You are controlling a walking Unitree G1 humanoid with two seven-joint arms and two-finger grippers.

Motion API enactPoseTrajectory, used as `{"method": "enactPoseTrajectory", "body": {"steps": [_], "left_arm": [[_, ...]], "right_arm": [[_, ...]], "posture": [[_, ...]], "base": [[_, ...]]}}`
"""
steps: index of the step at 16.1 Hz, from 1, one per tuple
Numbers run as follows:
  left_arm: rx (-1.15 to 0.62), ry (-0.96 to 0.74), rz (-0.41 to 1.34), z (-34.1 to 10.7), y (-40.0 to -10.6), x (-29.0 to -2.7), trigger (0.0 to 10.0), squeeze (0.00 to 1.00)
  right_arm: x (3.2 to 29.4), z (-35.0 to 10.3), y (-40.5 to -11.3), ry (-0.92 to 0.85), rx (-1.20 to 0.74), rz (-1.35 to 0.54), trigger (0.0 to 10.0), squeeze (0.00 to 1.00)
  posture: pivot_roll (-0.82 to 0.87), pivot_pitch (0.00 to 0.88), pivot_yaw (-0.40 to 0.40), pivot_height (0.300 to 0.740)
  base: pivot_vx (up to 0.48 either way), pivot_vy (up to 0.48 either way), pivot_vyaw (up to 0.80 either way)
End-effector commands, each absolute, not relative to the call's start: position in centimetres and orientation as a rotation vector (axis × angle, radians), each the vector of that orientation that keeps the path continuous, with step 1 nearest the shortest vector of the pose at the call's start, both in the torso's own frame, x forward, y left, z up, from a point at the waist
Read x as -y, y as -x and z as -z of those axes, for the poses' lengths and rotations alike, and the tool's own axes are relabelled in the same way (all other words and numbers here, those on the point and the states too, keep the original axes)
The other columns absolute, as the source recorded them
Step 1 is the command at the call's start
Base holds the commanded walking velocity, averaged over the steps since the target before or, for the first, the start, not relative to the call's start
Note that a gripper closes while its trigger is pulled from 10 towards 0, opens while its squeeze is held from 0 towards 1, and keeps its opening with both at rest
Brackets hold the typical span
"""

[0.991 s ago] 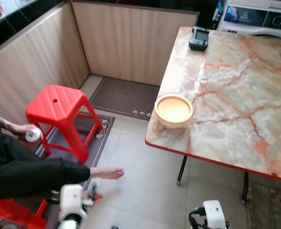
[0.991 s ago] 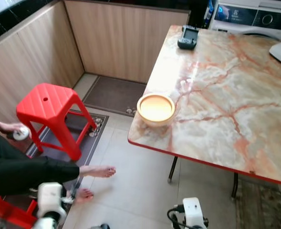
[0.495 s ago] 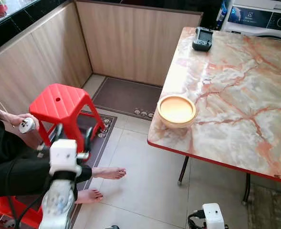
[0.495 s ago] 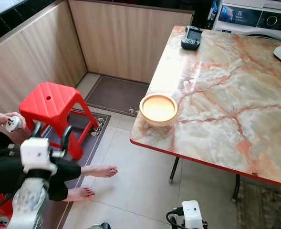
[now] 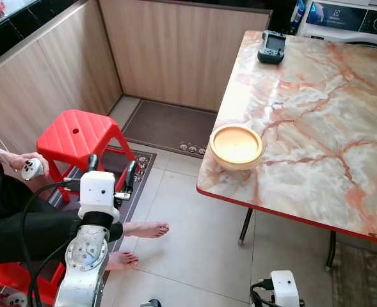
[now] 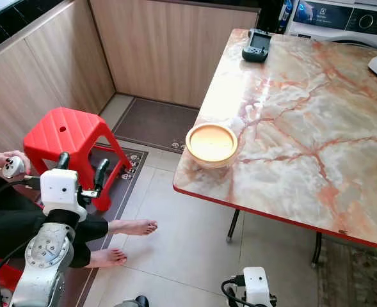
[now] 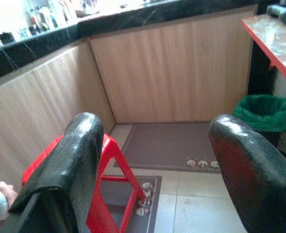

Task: Restocking fridge

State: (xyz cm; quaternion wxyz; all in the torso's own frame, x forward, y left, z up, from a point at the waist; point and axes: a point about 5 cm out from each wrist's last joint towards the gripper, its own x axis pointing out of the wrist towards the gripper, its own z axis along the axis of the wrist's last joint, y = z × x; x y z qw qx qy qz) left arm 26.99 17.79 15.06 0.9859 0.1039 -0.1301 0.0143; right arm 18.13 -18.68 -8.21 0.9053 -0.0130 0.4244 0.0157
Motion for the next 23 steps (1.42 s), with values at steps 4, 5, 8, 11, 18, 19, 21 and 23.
{"method": "enactPoseTrajectory", "body": {"steps": [4, 5, 8, 11, 18, 19, 21, 23], "left_arm": [[0.273, -0.195, -0.003, -15.9, -27.1, -17.1, 10.0, 0.00], [0.273, -0.194, -0.002, -16.0, -27.1, -17.0, 10.0, 0.00], [0.271, -0.184, 0.009, -16.0, -26.9, -16.6, 10.0, 0.00], [0.280, -0.180, 0.020, -16.3, -27.0, -16.2, 10.0, 0.00], [0.285, -0.161, 0.136, -17.1, -27.1, -14.7, 10.0, 0.00], [0.290, -0.164, 0.145, -17.4, -27.2, -14.6, 10.0, 0.00], [0.289, -0.165, 0.146, -17.7, -27.4, -14.5, 10.0, 0.00], [0.294, -0.129, 0.138, -18.1, -27.5, -14.5, 10.0, 0.00]], "right_arm": [[18.9, 8.8, -17.0, 0.041, -0.922, -0.036, 10.0, 0.00], [18.9, 8.8, -16.9, 0.057, -0.928, -0.042, 10.0, 0.00], [18.9, 8.8, -16.9, 0.050, -0.925, -0.041, 10.0, 0.00], [18.9, 8.9, -16.7, 0.047, -0.934, -0.035, 10.0, 0.00], [19.1, 9.1, -16.4, 0.044, -0.956, -0.009, 10.0, 0.00], [19.1, 9.1, -16.4, 0.042, -0.956, -0.009, 10.0, 0.00], [19.1, 9.1, -16.4, 0.043, -0.959, -0.016, 10.0, 0.00], [19.4, 9.1, -16.2, 0.042, -0.961, -0.012, 10.0, 0.00]], "posture": [[0.14, 0.191, -0.040, 0.740], [0.14, 0.190, -0.041, 0.740], [0.14, 0.190, -0.041, 0.740], [0.14, 0.185, -0.038, 0.740], [0.15, 0.178, -0.042, 0.740], [0.15, 0.177, -0.042, 0.740], [0.15, 0.176, -0.042, 0.740], [0.15, 0.174, -0.043, 0.740]], "base": [[0.248, 0.000, 0.00], [0.251, 0.000, 0.00], [0.260, 0.000, 0.00], [0.261, 0.000, 0.00], [0.037, 0.000, -0.34], [0.000, 0.000, -0.80], [0.000, 0.000, -0.79], [0.000, 0.000, -0.79]]}}
